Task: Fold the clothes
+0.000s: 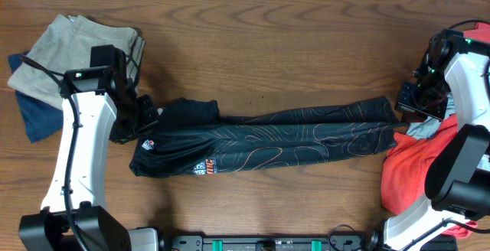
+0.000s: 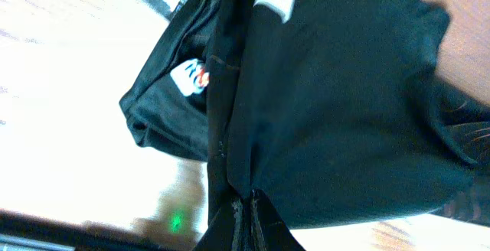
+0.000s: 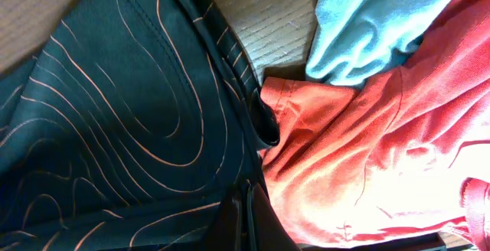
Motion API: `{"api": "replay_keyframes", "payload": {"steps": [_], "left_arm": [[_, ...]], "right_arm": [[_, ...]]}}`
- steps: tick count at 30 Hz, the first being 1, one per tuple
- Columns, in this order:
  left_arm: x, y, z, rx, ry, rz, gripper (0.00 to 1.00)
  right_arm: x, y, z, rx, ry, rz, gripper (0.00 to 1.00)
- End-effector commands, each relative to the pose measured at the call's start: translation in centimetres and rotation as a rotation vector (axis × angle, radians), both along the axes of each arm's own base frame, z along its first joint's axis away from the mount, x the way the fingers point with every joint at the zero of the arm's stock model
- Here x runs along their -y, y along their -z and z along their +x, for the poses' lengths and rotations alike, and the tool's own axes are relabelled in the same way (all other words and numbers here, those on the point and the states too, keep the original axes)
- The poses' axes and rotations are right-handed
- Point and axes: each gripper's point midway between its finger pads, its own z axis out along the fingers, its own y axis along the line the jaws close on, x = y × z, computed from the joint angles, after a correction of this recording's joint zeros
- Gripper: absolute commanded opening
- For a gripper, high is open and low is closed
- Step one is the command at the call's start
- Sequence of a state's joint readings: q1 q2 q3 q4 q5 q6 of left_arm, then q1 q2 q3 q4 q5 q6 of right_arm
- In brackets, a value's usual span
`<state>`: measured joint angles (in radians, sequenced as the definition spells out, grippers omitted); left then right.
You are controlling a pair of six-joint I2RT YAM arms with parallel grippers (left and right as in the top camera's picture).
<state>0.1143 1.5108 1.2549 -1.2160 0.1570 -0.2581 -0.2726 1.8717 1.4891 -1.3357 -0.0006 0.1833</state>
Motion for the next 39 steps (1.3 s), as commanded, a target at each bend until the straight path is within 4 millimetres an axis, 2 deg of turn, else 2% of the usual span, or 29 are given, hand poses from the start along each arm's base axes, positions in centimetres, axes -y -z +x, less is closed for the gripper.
{"api": "replay_keyframes", "payload": {"steps": [1, 5, 7, 8, 9, 10, 16, 19, 23, 25, 28, 33, 39], "left_arm": [[-0.4, 0.6, -1.4, -0.057, 0.008, 0.025, 0.06], [-0.3, 1.2, -2.8, -0.112, 0.009, 0.018, 0.06], [-0.2, 1.4, -3.3, -0.131, 0.009, 0.017, 0.07], [-0.3, 1.4, -3.4, -0.135, 0.009, 0.02, 0.12], [-0.3, 1.4, -3.4, -0.136, 0.009, 0.02, 0.25], [-0.3, 1.4, -3.4, -0.136, 0.009, 0.02, 0.32], [-0.3, 1.4, -3.0, -0.117, 0.009, 0.022, 0.33], [-0.5, 1.5, -1.5, -0.058, 0.008, 0.028, 0.33], [-0.8, 1.5, 1.5, 0.065, 0.006, 0.043, 0.33], [-0.9, 1.4, 3.2, 0.129, 0.009, 0.05, 0.43], [-0.9, 1.6, 5.5, 0.2, 0.021, 0.058, 0.52], [-0.2, 4.2, 8.0, 0.208, 0.049, 0.055, 0.63], [2.6, 8.6, 10.3, 0.193, 0.181, 0.004, 0.63]], "right_arm": [[0.0, -0.3, -0.2, -0.001, -0.03, -0.008, 0.01], [-0.1, -0.2, -0.4, -0.011, -0.036, -0.004, 0.01], [-0.1, -0.2, -0.6, -0.019, -0.05, 0.001, 0.06], [-0.2, -0.3, -0.8, -0.023, -0.049, 0.002, 0.16], [-0.2, -0.3, -0.8, -0.026, -0.049, 0.003, 0.25], [-0.2, -0.3, -0.8, -0.026, -0.049, 0.003, 0.27], [-0.1, -0.3, -0.8, -0.025, -0.049, 0.002, 0.29], [-0.1, -0.2, -0.6, -0.017, -0.049, 0.0, 0.29], [0.0, -0.2, -0.4, -0.008, -0.048, -0.003, 0.29], [0.0, -0.2, -0.2, -0.002, -0.049, -0.005, 0.29], [0.0, -0.2, -0.2, 0.0, -0.049, -0.005, 0.3], [0.0, -0.2, -0.2, 0.0, -0.049, -0.005, 0.3], [0.0, -0.2, -0.2, 0.0, -0.049, -0.005, 0.31]]}}
